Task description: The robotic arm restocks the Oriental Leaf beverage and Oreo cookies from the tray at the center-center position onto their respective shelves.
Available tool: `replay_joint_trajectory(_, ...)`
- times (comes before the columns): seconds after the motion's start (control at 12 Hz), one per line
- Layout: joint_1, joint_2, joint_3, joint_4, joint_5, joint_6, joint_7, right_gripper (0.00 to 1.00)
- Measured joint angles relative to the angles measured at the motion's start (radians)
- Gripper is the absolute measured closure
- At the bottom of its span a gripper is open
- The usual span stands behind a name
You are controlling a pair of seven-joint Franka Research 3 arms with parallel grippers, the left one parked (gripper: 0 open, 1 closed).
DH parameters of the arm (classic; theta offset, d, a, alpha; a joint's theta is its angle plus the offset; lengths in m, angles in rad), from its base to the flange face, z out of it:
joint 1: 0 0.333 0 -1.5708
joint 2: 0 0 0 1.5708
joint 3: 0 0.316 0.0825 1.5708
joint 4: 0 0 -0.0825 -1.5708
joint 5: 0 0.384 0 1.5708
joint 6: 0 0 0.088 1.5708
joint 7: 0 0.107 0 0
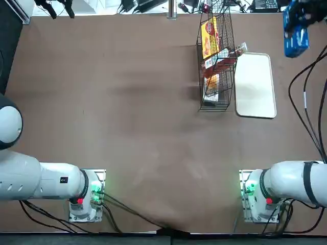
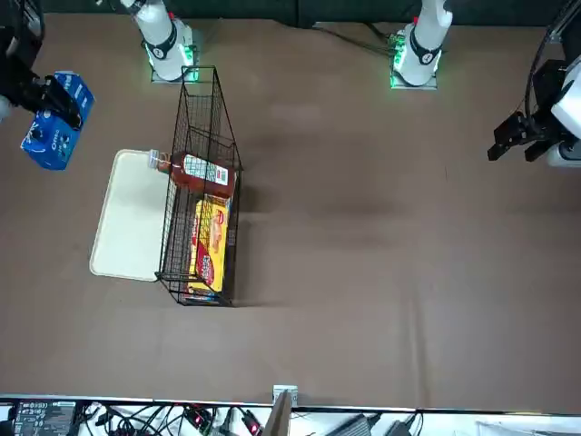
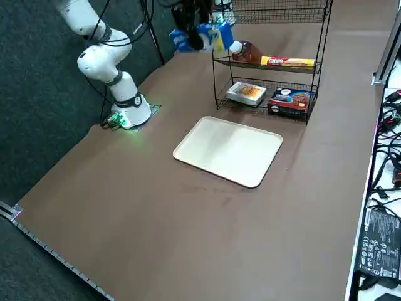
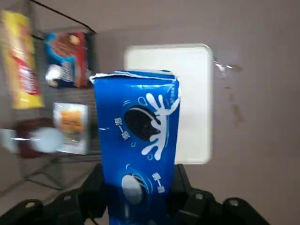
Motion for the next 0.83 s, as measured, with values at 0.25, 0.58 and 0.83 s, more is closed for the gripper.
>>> replay_joint_trajectory(0.25, 0.048, 0.018, 0.019, 0.076, 0.121, -0.001, 0.117, 0.37)
replay_joint_trajectory(0.58, 0.092, 0.043, 0.029, 0.191, 0.242, -0.07, 0.237, 0.37)
replay_joint_trajectory(0.83, 0.123, 0.069, 0.03, 0.233, 0.314, -0.077, 0.302, 0.37)
